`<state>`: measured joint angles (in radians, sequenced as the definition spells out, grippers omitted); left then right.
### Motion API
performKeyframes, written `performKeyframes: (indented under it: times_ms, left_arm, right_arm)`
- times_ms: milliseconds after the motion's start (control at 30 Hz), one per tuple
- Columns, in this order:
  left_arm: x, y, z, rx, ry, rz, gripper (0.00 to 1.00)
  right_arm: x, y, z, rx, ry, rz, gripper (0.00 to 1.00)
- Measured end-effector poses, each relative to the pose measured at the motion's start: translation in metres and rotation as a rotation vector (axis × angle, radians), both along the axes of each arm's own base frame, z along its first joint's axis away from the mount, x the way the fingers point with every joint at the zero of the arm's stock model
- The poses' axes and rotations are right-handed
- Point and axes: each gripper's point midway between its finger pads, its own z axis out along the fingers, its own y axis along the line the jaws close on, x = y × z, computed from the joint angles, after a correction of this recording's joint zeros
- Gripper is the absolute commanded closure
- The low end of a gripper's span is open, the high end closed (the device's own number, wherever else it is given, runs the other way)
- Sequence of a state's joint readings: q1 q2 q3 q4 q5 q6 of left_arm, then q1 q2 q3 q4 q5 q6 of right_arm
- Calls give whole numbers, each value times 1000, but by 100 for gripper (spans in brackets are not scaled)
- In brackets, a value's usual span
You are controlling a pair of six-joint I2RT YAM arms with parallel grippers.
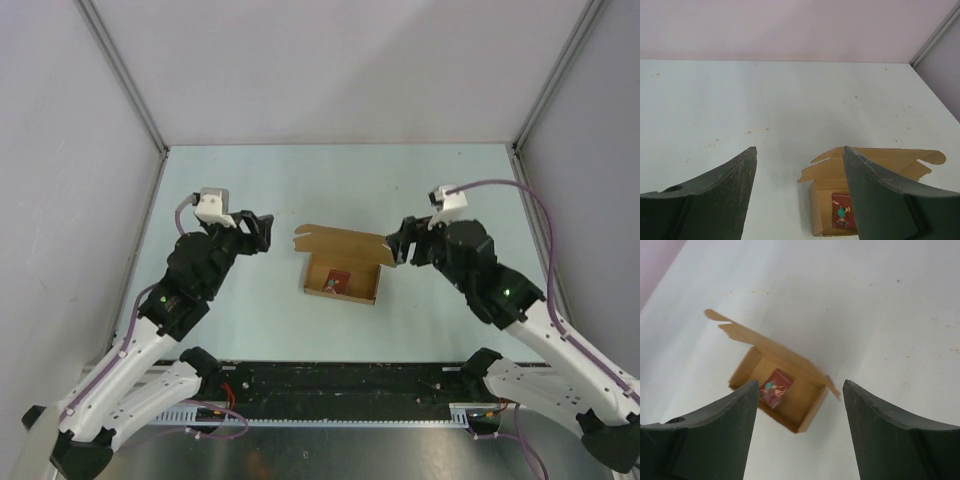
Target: Fold the paper box
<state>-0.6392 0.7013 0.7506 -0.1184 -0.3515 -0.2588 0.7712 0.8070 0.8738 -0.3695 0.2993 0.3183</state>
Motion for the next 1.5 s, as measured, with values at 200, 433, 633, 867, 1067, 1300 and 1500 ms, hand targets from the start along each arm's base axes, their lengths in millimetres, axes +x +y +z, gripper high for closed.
performKeyframes:
  times_ms: [200, 433, 633, 867, 1067, 1300, 1500]
  left_arm:
    - [5, -9, 2, -1, 8, -82, 25]
    - [-5, -16, 10, -22, -20, -149, 25]
    - [-13, -13, 19, -42, -58, -159, 24]
    - [-13, -13, 16, -40, -56, -165, 24]
    - [-13, -12, 12, -34, -49, -167, 24]
    - [-6, -8, 4, -5, -35, -146, 23]
    - [-2, -8, -2, 14, -20, -150, 23]
  right_arm:
    - [27, -4, -25, -110, 118, 136, 24]
    - [25, 28, -47, -178, 147, 437, 25]
    - [27, 39, -54, -242, 88, 554, 26]
    - [44, 48, -50, -321, 16, 606, 27]
    - [50, 47, -42, -355, -27, 596, 29]
    - [58, 39, -38, -372, -56, 605, 30]
    - [69, 49, -37, -368, -76, 681, 30]
